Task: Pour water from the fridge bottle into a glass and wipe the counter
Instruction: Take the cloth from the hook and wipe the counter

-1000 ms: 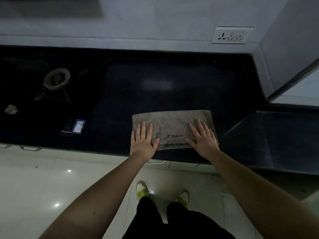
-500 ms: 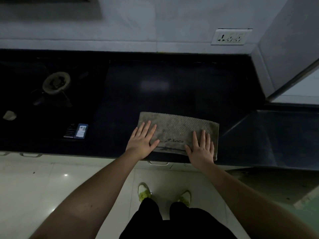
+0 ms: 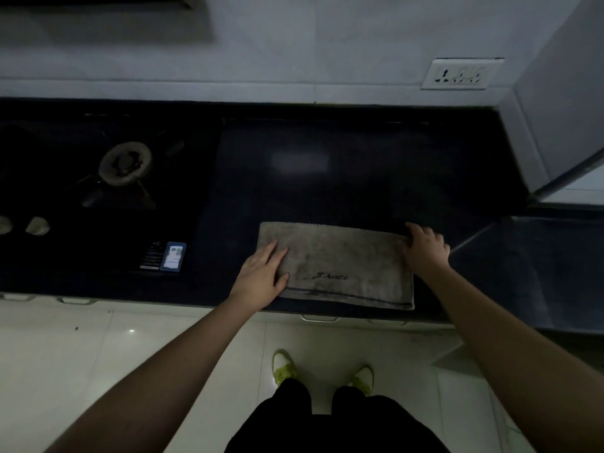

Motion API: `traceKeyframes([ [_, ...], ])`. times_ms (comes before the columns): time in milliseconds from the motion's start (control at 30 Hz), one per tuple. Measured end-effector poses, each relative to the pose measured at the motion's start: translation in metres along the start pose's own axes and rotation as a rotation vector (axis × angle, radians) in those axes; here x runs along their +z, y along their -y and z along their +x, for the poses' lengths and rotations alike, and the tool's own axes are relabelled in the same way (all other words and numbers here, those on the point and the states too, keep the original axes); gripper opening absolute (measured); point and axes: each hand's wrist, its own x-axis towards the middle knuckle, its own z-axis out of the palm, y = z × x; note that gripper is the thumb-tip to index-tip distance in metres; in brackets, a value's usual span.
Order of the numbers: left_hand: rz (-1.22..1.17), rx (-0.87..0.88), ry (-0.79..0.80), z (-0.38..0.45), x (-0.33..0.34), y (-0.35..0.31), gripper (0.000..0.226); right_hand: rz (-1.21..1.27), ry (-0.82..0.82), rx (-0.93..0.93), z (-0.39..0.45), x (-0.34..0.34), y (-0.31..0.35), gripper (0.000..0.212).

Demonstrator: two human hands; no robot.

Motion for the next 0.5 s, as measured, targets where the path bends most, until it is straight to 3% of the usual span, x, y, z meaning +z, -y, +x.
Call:
traceKeyframes([
  [167,-0.015,0.048,-0.03,0.002,0.0,0.007,0.062,-0.114,0.195,-0.054,0.015,-0.012,0.009,0.038],
  [367,-0.061,0.071,-0.091,0.002,-0.001,0.007,0.057,-0.08,0.357,-0.111,0.005,-0.039,0.055,0.027],
  [500,-0.196,0.041,-0.131,-0.004,-0.002,-0.001,0.063,0.233,0.373,-0.185,-0.014,-0.045,0.107,0.018],
])
